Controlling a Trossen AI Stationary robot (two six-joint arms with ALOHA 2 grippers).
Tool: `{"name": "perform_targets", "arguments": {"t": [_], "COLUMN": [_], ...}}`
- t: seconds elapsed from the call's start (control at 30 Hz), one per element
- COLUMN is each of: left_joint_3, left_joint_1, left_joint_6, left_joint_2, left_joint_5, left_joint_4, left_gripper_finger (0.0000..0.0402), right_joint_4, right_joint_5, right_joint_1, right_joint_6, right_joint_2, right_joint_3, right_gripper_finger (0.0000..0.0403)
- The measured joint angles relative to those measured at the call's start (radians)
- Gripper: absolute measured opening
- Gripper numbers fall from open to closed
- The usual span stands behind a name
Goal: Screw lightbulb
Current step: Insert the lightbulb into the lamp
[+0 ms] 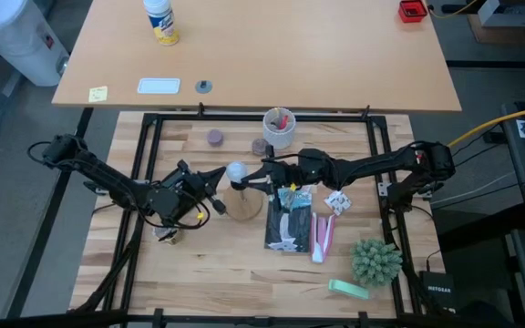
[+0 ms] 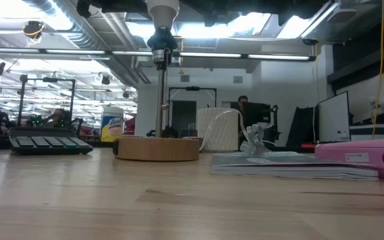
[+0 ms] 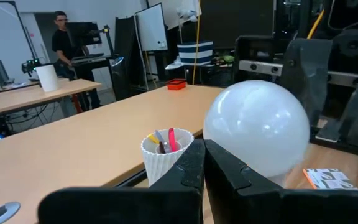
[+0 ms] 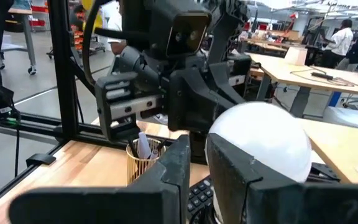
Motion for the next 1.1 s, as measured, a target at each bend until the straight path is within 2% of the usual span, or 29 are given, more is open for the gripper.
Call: {"name": "perform_targets", "arguments": {"t": [0.27,0.57,1.1], "left_joint_3": [0.0,0.0,0.0], "left_joint_1": [0.0,0.0,0.0], "left_joint_6": [0.0,-0.006,-0.018], "left_joint_2": [0.0,0.0,0.0], "left_joint_5": [0.004,0.007,0.014], "left_joint_4": [0.0,0.0,-0.001], "left_gripper_finger": [0.0001,0.0001,0.0001], "right_joint_4": [0.085,0.15,0.221], "right_joint_5": [-0.041,0.134,0.101], "right_joint_1": [0.0,-0.002,-0.024], "right_joint_6": [0.0,-0.064,-0.083], "right_joint_2": [-0.002,-0.002,-0.002], "right_joint_3": [0.002,0.002,0.003], "right_gripper_finger": [0.0062,0.0062,0.0062]}}
